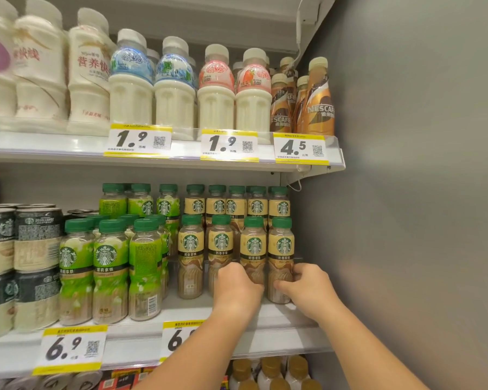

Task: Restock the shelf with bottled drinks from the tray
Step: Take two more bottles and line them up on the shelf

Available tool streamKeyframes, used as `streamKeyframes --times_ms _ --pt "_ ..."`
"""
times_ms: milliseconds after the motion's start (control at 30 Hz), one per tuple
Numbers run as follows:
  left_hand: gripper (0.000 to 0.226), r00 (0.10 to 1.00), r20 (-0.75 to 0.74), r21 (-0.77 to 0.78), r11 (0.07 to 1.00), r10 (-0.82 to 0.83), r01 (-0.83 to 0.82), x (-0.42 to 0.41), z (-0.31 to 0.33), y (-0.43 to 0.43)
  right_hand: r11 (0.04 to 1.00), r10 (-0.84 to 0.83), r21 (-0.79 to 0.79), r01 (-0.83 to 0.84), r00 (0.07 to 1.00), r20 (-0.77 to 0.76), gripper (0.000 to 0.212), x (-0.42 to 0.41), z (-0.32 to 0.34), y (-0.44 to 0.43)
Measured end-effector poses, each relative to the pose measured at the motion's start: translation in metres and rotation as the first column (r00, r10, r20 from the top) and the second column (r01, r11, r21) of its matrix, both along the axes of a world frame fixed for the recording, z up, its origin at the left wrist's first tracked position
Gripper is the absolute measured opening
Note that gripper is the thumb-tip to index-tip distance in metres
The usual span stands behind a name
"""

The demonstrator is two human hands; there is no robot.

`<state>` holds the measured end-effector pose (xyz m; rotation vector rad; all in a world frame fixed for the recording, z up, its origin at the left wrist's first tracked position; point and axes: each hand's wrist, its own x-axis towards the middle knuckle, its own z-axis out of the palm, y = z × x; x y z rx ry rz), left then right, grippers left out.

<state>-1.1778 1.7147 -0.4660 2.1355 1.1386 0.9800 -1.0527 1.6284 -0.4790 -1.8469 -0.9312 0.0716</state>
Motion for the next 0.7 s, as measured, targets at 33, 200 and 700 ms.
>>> streamKeyframes --times_ms 33,200,700 --pt "0.029 1.000 -0.005 0.010 1.000 0.017 -0.017 0.001 0.000 0.002 1.000 0.007 -0.001 -0.007 1.000 -0.004 0.026 0.001 0.000 0.002" --pt "0.027 0.998 -0.033 0.058 0.997 0.051 -0.049 0.003 0.000 0.010 0.999 0.034 0.000 -0.034 0.999 -0.026 0.031 0.007 -0.001 0.015" --pt "0.034 0.992 -0.103 0.148 0.987 0.074 -0.058 0.005 0.001 0.027 0.997 0.073 0.020 -0.073 0.997 0.018 0.024 0.012 -0.003 0.033"
